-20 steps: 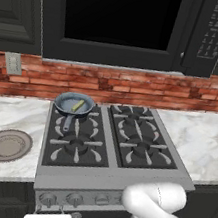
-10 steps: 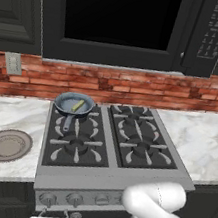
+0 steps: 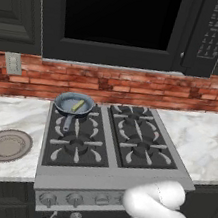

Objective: Pick up the butter stick and place it in the pan. Then turn on the burner for the pan.

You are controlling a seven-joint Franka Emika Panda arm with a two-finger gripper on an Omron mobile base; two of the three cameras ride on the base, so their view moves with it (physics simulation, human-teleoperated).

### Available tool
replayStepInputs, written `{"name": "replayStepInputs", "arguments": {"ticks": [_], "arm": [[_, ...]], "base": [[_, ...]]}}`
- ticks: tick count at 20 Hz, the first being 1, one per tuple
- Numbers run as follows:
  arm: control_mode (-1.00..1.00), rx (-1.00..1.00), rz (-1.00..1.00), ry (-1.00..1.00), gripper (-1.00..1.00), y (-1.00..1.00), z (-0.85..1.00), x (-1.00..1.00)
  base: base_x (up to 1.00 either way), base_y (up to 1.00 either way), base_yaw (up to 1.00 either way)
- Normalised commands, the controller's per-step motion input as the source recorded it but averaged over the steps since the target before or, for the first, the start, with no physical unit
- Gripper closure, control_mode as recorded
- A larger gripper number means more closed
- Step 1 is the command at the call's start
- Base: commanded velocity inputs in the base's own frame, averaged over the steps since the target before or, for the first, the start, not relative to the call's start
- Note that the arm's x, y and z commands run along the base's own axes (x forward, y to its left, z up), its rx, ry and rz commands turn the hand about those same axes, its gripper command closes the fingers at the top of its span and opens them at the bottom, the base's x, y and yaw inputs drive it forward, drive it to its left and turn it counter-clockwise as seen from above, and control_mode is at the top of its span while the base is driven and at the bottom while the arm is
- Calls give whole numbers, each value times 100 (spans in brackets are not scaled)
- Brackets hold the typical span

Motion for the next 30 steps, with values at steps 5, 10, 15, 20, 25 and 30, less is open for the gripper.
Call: {"name": "replayStepInputs", "arguments": {"ticks": [5,10,15,20,25,30], "arm": [[-100,0,0,-6,-100,-43,6,-17],[-100,0,0,-7,-100,-26,17,-9],[-100,0,1,-9,-100,-12,23,0],[-100,0,0,-1,-100,-24,11,0],[-100,0,1,0,-100,-22,1,2],[-100,0,9,0,-100,-2,1,16]], "base": [[0,0,0],[0,0,0],[0,0,0],[0,0,0],[0,0,0],[0,0,0]]}}
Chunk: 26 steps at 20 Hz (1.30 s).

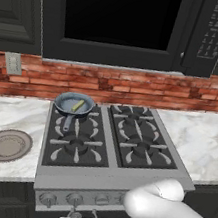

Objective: Pick up the butter stick and place it in the pan. Then turn on the burner for the pan.

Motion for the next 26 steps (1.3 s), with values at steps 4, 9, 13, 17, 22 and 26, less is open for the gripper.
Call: {"name": "replayStepInputs", "arguments": {"ticks": [4,9,13,17,22,26], "arm": [[-100,0,12,0,-100,0,0,14],[-100,2,10,0,-100,0,-1,14],[-100,8,6,1,-100,0,-13,6],[-100,12,7,7,-100,0,-11,13],[-100,18,8,12,-100,0,-6,22],[-100,19,9,11,-100,-1,-9,21]], "base": [[0,0,0],[0,0,0],[0,0,0],[0,0,0],[0,0,0],[0,0,0]]}}
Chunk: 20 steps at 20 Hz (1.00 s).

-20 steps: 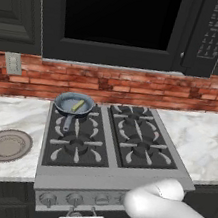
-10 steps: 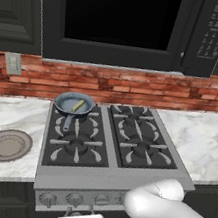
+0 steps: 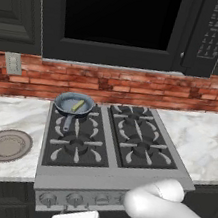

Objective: Pick up the butter stick and place it in the pan. Then turn on the burner for the pan.

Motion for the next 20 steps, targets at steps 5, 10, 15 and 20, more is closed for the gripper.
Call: {"name": "replayStepInputs", "arguments": {"ticks": [5,10,15,20], "arm": [[-100,19,7,1,-100,-13,-24,3],[-100,21,6,0,-100,-23,-30,0],[-100,23,6,1,-100,-28,-11,5],[-100,20,5,2,-100,-25,-1,13]], "base": [[0,0,0],[0,0,0],[0,0,0],[0,0,0]]}}
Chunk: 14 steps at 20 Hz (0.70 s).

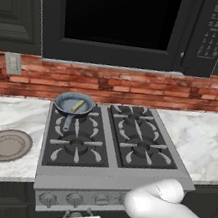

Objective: Pick up the butter stick and place it in the pan. Then turn on the burner for the pan.

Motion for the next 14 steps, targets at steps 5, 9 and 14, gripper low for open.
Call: {"name": "replayStepInputs", "arguments": {"ticks": [5,9,14], "arm": [[-100,19,8,4,-100,-23,0,24],[-100,18,10,5,-100,-13,-4,24],[-100,17,11,4,-100,-4,-11,18]], "base": [[0,0,0],[0,0,0],[0,0,0]]}}
